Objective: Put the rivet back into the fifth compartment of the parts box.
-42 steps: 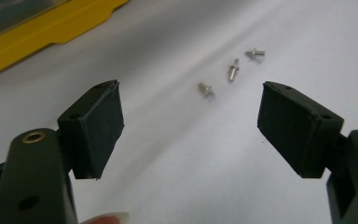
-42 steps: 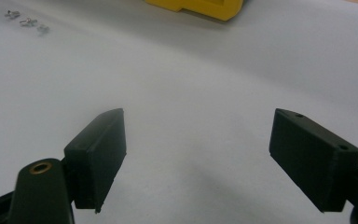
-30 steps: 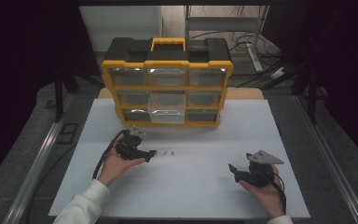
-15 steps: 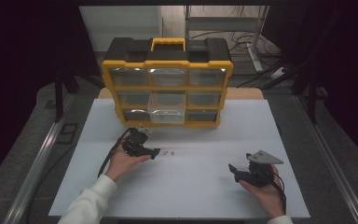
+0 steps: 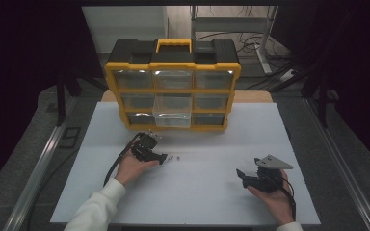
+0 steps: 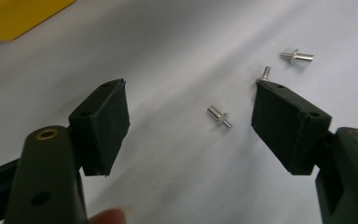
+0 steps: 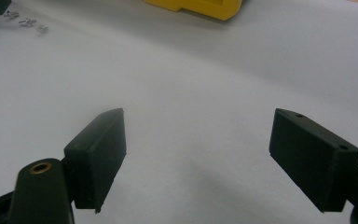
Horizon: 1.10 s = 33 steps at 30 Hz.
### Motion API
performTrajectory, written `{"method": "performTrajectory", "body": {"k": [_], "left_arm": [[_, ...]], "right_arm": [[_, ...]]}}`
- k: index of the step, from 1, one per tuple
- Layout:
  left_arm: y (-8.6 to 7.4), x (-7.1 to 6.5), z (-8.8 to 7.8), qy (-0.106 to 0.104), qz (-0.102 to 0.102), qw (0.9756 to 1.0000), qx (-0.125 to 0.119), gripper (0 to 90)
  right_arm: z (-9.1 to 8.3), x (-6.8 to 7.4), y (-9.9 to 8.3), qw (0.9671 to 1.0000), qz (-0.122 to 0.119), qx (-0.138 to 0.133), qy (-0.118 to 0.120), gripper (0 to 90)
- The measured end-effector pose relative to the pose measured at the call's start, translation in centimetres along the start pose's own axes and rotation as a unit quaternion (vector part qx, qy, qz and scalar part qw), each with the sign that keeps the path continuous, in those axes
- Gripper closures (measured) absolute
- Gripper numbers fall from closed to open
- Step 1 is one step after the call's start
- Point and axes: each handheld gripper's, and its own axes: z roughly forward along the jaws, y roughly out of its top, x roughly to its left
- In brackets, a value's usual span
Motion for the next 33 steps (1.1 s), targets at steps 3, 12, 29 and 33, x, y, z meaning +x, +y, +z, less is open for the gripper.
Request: {"method": "performTrajectory", "body": {"k": [3, 12, 29, 33], "left_arm": [[0.05, 0.04, 0.23, 0.002, 0.000, 1.0000, 0.007, 30.1], [0.02, 0.05, 0.78, -0.013, 0.001, 0.9997, 0.019, 42.1], [0.16, 0.29, 0.55, -0.058, 0.012, 0.9979, 0.028, 79.7], [0.15, 0.40, 0.54, -0.063, 0.010, 0.9975, 0.028, 82.3]], "right_arm": [[0.00, -0.01, 0.00, 1.0000, 0.000, 0.000, 0.000, 19.4], [-0.02, -0.03, 0.00, 1.0000, 0.001, 0.000, -0.002, 19.4], [-0.02, -0.05, 0.00, 1.0000, 0.000, 0.000, -0.002, 19.5], [-0.03, -0.04, 0.00, 1.0000, 0.001, 0.000, -0.003, 19.5]]}}
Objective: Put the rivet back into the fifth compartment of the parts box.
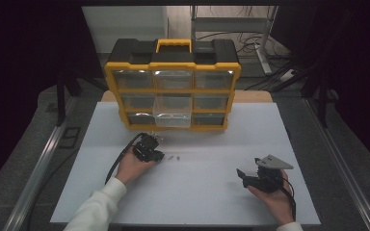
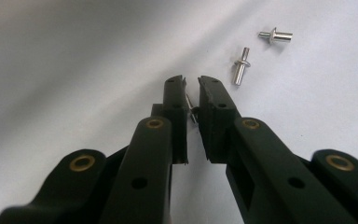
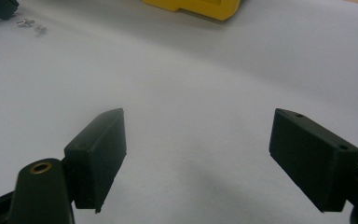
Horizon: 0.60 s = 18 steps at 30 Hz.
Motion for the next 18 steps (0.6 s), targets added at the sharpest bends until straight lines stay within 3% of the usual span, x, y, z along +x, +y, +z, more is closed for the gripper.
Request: {"method": "performTrajectory", "body": {"k": [8, 18], "left_arm": [[-0.2, 0.4, -0.4, -0.018, -0.007, 0.9998, -0.005, 83.0], [-0.8, 0.8, -2.7, -0.032, -0.011, 0.9991, -0.025, 83.1]], "right_arm": [[0.0, -0.1, 0.0, 1.0000, 0.001, 0.000, 0.000, 19.5], [0.0, -0.1, 0.0, 1.0000, 0.001, 0.000, -0.001, 19.5]]}}
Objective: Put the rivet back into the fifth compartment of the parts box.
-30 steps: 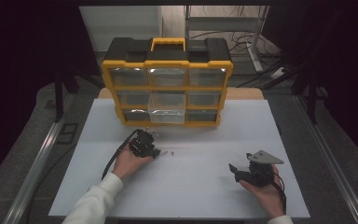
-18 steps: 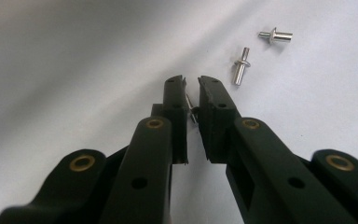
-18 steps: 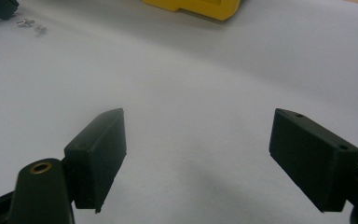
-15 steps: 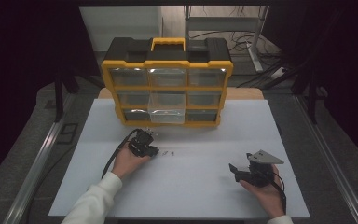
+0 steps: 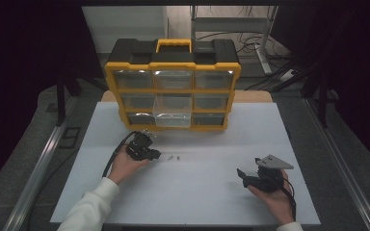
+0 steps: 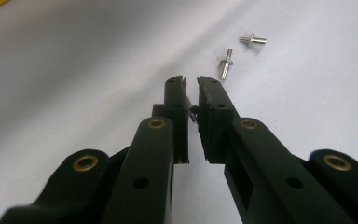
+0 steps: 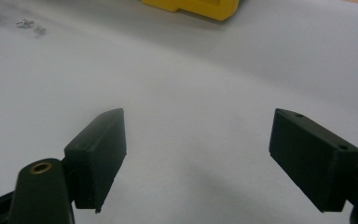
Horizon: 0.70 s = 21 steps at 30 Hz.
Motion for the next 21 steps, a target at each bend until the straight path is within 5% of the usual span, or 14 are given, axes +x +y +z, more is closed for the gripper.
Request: {"method": "performTrajectory", "body": {"k": [21], "left_arm": [[-0.4, 1.2, -5.6, -0.016, -0.016, 0.9975, -0.066, 83.1]], "right_arm": [[0.0, 0.1, 0.0, 1.0000, 0.000, 0.001, 0.001, 19.5]]}}
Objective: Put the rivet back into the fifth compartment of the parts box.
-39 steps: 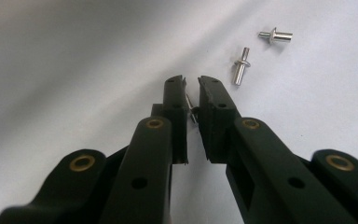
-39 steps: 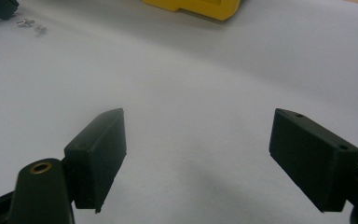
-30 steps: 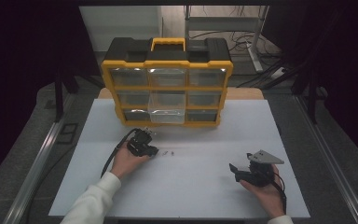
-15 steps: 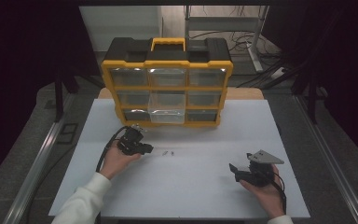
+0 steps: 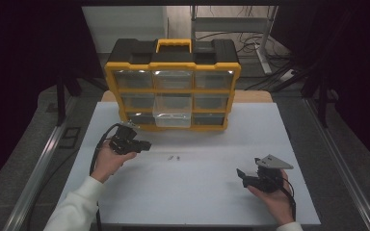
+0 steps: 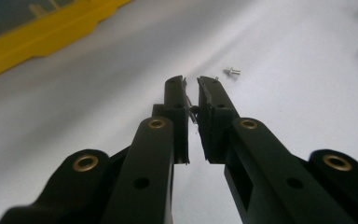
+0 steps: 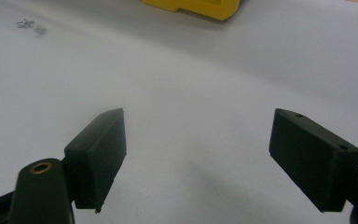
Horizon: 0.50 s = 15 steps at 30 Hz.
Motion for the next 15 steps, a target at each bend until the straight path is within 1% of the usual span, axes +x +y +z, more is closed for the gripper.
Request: {"method": "performTrajectory", "body": {"k": [8, 13, 15], "left_arm": [[0.05, 0.10, -0.29, -0.003, -0.002, 1.0000, -0.007, 83.1], [0.32, 0.04, -0.66, 0.000, 0.003, 1.0000, -0.008, 83.2], [0.42, 0.00, -0.82, 0.001, 0.002, 0.9999, -0.011, 83.2]], "right_arm": [[0.00, 0.04, 0.00, 1.0000, -0.001, 0.000, 0.000, 19.5], [0.00, 0.00, 0.01, 1.0000, -0.002, 0.001, -0.001, 19.5], [0.00, 0.01, 0.02, 1.0000, -0.001, 0.000, 0.000, 19.5]]}}
